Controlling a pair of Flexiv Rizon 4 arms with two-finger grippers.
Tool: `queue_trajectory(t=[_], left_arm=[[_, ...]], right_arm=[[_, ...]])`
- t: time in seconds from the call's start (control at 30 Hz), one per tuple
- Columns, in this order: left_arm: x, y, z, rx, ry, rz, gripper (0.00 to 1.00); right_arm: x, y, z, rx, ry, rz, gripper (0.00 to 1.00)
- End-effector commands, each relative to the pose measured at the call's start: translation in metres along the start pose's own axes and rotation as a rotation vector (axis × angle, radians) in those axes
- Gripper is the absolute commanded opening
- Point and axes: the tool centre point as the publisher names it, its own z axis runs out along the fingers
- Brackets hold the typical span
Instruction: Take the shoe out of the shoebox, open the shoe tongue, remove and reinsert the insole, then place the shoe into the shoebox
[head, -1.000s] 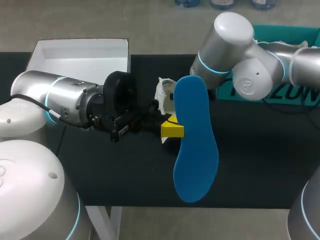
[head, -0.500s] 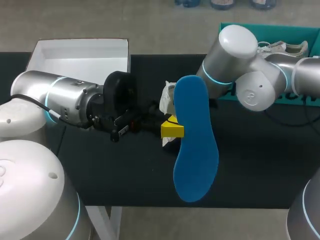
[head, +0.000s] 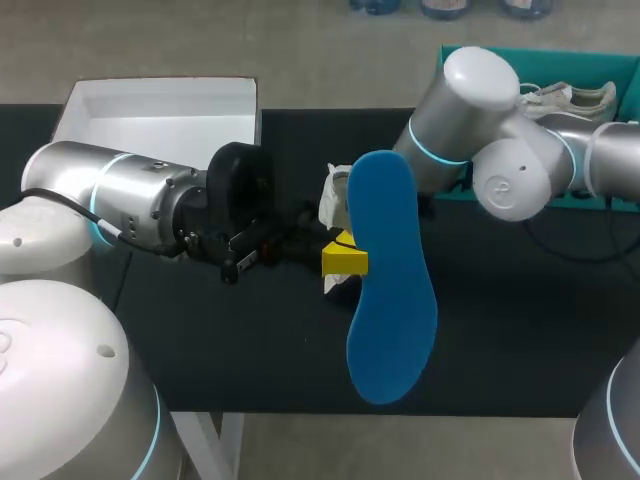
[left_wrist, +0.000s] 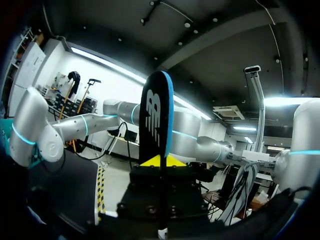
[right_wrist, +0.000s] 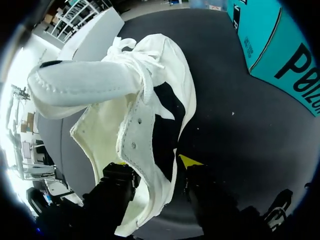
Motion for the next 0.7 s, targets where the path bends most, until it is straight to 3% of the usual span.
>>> queue_trajectory(t=[0.03,0.23,0.7], left_arm=[[0.000,0.001,0.001,0.002,-0.001,0.001,0.00],[0.000,0.001,0.001,0.002,-0.001,0.001,0.00],[0.000,0.001,0.001,0.002,-0.001,0.001,0.00]], right_arm=[[-0.004,-0.001,-0.034,0.020,0.036,-0.010,1.00],[-0.006,0.010,-0.071,0.066,0.141,-0.030,1.00],[-0.006,0.010,-0.071,0.066,0.141,-0.030,1.00]])
